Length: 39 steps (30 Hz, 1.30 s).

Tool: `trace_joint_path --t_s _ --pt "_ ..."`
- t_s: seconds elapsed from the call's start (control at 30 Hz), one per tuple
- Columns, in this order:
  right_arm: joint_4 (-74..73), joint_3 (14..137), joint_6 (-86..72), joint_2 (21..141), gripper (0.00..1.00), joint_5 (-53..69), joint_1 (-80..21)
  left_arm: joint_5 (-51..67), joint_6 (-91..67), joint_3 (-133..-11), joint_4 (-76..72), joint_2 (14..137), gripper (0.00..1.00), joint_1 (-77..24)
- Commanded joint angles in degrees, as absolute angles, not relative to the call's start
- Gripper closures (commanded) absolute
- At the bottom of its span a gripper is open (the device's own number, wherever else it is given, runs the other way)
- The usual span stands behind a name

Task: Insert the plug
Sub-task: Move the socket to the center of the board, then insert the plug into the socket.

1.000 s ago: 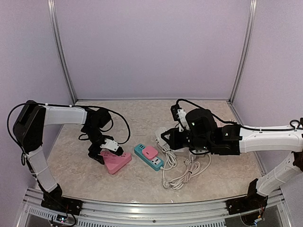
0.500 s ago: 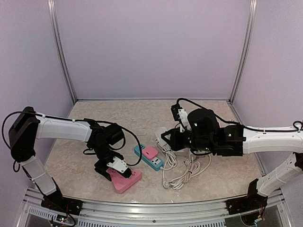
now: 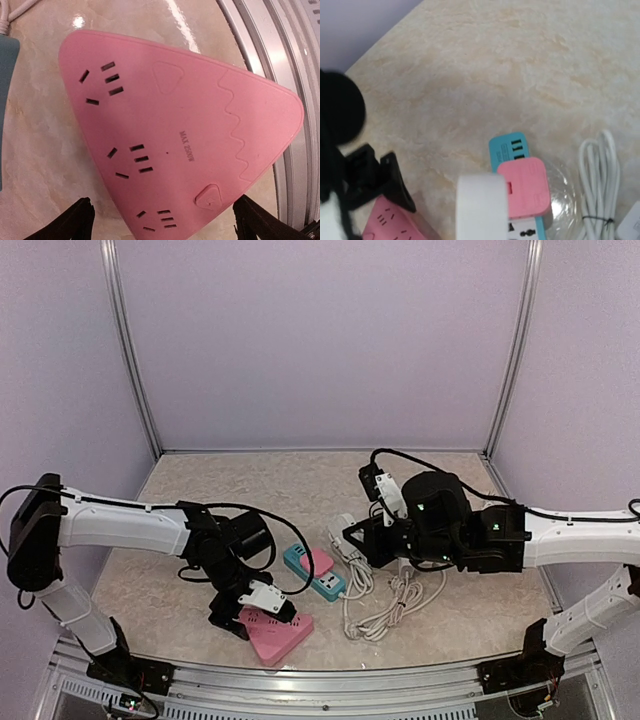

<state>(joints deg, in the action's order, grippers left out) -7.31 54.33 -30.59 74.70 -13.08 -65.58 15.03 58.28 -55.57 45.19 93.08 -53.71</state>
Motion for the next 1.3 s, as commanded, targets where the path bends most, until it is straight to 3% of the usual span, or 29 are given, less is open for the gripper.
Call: trace_joint_path --t_s 0.0,0.17,0.43,0.53,0.67,0.73,0.8,0.93,1.1,1.27 --pt "-8.58 53.83 -22.82 72.77 1.00 -10.38 -66.03 16.67 53.90 -54.49 45.48 86.09 0.03 -53.22" --pt "-8.50 56.49 -12.30 75.73 1.00 -2.25 -66.02 19.14 50.69 -54.85 49.23 76.98 0.03 -45.23" --pt "-12.47 71.33 1.78 92.08 1.00 7.87 -68.20 22.26 48.58 -63.18 65.59 56.32 0.01 -17.41" --pt "-12.92 75.96 5.27 97.37 1.00 7.88 -69.90 23.10 46.43 -64.17 68.64 49.73 0.01 -13.04" --pt "-13.19 79.13 6.78 103.37 1.00 10.95 -71.27 39.04 30.77 -56.05 56.48 39.26 0.03 -14.20" --pt "-14.54 80.61 6.80 105.43 1.00 12.43 -71.44 38.94 12.30 -43.62 37.59 34.05 0.02 -18.27" --pt "-16.25 81.55 6.81 106.53 1.00 13.17 -71.48 34.44 6.24 -33.99 21.63 29.51 0.01 -25.34" --pt "-17.44 81.49 5.80 107.27 1.00 14.29 -71.46 26.15 9.69 -26.19 13.04 30.75 0.01 -39.45" --pt "-17.77 81.04 4.06 109.17 1.00 14.52 -71.57 26.97 12.43 -21.89 7.12 33.27 0.02 -41.58" --pt "-19.02 83.27 4.71 111.86 1.00 13.82 -71.34 29.08 17.53 -18.13 3.44 36.97 0.11 -40.75"
